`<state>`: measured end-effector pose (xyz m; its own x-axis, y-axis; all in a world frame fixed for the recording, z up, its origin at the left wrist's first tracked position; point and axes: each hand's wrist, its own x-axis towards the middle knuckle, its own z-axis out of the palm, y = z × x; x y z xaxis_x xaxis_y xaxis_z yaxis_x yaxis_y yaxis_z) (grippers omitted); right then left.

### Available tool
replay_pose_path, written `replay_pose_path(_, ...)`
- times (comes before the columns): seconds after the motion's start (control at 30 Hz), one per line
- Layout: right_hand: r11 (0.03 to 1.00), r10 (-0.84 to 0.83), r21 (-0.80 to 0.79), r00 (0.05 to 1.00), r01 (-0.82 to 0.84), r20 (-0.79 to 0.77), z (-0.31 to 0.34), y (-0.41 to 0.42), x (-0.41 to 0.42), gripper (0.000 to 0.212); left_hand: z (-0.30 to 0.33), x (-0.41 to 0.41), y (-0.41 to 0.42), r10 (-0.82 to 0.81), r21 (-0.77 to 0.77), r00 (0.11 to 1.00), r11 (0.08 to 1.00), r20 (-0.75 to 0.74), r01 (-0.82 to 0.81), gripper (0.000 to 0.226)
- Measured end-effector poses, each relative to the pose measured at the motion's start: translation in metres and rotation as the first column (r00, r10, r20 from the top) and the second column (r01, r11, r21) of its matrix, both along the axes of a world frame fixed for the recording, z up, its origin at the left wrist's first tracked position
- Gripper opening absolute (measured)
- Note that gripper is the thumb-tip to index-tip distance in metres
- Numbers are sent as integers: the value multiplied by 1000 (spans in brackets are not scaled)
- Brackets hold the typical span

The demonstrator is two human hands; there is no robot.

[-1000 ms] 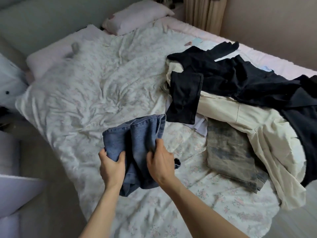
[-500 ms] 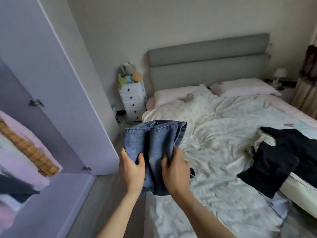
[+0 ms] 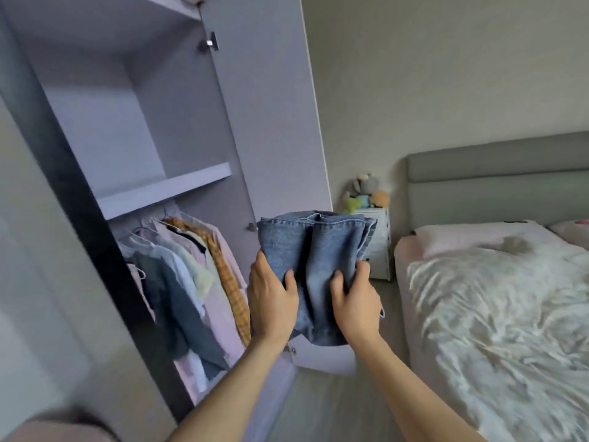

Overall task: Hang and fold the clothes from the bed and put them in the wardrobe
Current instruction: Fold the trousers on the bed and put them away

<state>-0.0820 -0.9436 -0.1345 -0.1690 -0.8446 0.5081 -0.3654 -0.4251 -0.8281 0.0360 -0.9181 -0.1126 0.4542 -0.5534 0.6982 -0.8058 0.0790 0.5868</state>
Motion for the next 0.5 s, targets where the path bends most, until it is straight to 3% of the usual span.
replay_pose_path(0.2, 993, 39, -111, 999, -38, 14, 37, -23, 59, 23, 33, 53, -20, 61, -120, 998, 991, -26, -64, 55)
replay_pose_path(0.5, 994, -19, -109, 1000, 19, 3, 43, -98, 62, 28, 40, 44, -91, 88, -116, 986, 988, -139, -104, 55)
